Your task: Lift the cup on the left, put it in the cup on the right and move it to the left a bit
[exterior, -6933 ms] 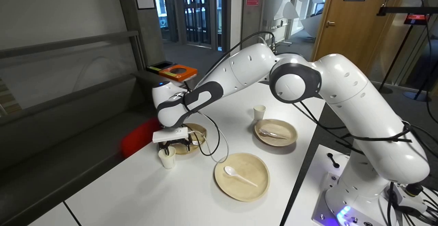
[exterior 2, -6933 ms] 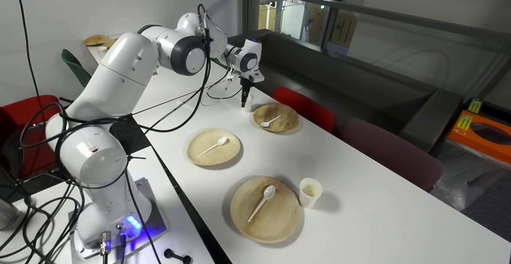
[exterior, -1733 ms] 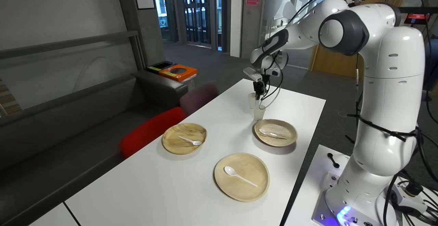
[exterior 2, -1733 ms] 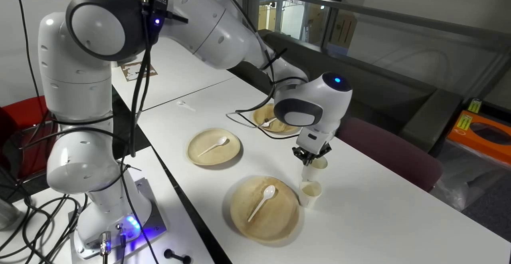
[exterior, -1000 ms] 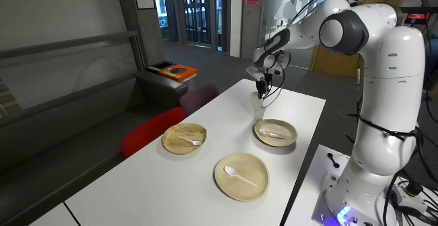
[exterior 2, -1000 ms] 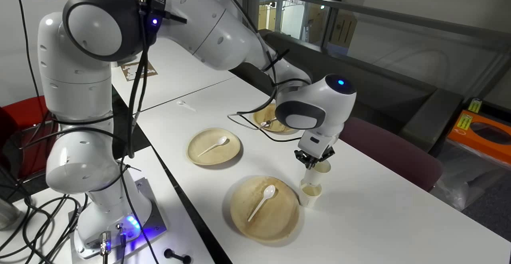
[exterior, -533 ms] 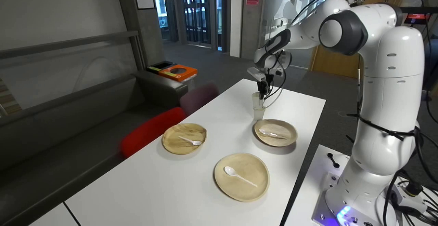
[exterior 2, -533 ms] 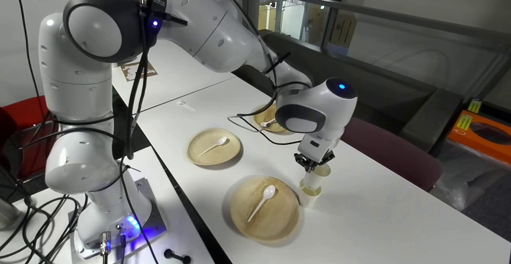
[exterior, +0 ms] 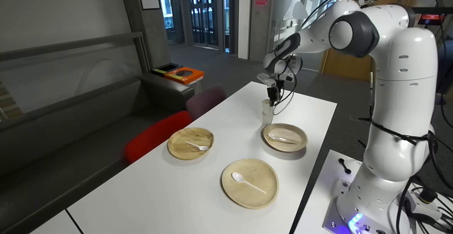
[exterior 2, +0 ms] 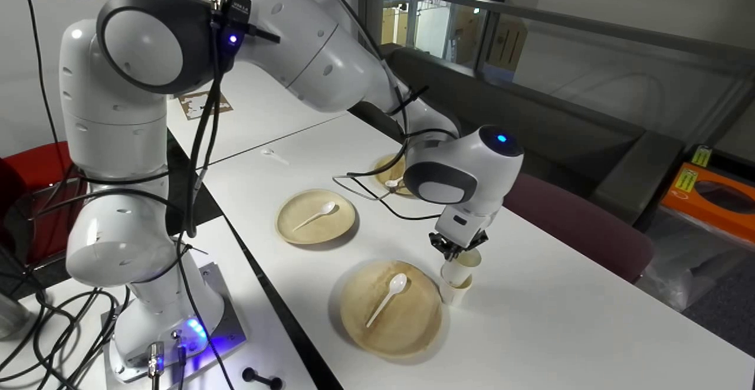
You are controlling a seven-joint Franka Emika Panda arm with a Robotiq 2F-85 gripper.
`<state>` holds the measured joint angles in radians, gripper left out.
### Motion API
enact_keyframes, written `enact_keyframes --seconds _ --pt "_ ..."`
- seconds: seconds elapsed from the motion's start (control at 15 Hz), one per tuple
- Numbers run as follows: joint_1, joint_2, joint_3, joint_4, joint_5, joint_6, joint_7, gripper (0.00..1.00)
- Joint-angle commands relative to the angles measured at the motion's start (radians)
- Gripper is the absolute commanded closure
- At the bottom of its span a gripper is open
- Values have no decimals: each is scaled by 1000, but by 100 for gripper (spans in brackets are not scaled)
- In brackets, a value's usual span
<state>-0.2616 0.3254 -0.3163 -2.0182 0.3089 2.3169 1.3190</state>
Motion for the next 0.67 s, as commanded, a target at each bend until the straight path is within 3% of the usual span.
enact_keyframes --seconds 0.0,0.6 --pt "-1 14 19 3 6 9 -22 99" --pt "38 122 38 81 -24 66 23 99"
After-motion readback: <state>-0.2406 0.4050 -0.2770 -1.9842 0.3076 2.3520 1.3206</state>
